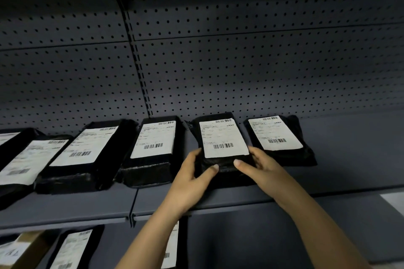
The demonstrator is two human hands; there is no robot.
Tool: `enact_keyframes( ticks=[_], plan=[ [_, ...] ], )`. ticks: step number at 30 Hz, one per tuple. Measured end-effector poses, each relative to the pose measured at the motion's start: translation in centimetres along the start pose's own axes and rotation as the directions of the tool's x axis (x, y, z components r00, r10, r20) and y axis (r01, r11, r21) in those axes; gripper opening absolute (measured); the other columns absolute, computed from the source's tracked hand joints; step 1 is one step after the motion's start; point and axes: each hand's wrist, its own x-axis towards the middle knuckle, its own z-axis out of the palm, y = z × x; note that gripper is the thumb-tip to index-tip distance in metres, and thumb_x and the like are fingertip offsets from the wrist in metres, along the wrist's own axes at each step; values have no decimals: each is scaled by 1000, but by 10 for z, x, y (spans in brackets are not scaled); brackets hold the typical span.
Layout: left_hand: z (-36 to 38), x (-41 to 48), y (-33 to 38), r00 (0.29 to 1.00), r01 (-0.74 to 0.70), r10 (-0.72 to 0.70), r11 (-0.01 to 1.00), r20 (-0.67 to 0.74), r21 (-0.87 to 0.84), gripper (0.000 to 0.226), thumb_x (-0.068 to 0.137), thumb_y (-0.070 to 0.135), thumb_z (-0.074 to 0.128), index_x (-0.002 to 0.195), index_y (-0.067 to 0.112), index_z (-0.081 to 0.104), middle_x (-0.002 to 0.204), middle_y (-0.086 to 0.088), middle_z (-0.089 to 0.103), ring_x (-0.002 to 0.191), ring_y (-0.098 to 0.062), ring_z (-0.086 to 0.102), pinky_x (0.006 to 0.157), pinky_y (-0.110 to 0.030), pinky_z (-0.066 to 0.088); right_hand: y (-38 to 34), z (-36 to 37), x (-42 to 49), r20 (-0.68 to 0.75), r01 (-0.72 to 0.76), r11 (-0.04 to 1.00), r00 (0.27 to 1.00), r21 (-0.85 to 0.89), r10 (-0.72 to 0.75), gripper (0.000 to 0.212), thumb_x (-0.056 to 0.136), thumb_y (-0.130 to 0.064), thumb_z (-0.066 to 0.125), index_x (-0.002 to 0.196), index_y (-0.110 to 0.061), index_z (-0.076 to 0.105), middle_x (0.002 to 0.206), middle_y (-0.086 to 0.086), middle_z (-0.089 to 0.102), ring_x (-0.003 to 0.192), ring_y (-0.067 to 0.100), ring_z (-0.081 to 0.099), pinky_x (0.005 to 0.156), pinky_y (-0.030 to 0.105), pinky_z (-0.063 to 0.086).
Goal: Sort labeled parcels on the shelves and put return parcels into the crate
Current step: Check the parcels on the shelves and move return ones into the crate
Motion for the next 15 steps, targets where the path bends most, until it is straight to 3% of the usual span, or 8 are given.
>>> enact_keyframes(
  ticks=[3,5,7,9,12,15],
  plan=[
    [0,-3,-2,997,-76,75,995,-11,-66,62,77,35,72,134,32,46,132,13,58,128,-3,48,111,-32,38,0,1,-4,-16,84,996,996,38,-83,51,87,-36,69,126,-56,43,113,-43,51,107,-24,43,97,17,33],
    [-1,-2,2,991,-137,134,982,-32,-127,65,77,29,74,136,30,45,133,13,57,130,-3,46,111,-32,38,-6,0,-4,-43,172,983,985,68,-170,56,87,-29,70,128,-56,42,121,-42,52,117,-22,42,98,15,34],
    [-4,0,11,976,-214,205,960,-69,-179,64,81,10,75,136,25,45,132,15,57,130,-3,46,110,-32,39,-15,-1,-3,-87,268,955,962,131,-258,60,87,-17,71,129,-49,43,123,-37,54,118,-20,45,91,9,40],
    [-8,4,21,950,-311,294,929,-109,-202,68,76,8,77,135,21,46,134,11,57,131,-11,47,109,-36,41,-25,-2,-3,-129,375,905,926,202,-355,64,84,-3,71,129,-40,45,124,-28,57,119,-14,49,88,7,43],
    [-14,6,34,908,-417,392,874,-145,-249,73,71,2,77,135,14,43,138,-3,53,134,-23,44,108,-43,42,-35,-5,-2,-181,515,823,857,241,-483,72,78,11,70,132,-27,43,129,-14,59,125,1,51,94,14,45],
    [-21,6,46,863,-504,487,820,-133,-271,76,70,-2,76,136,9,39,141,-15,46,136,-30,39,110,-41,39,-42,-8,-2,-196,593,771,805,231,-560,77,73,12,74,131,-27,40,127,-16,59,127,8,51,98,19,44]
  ],
)
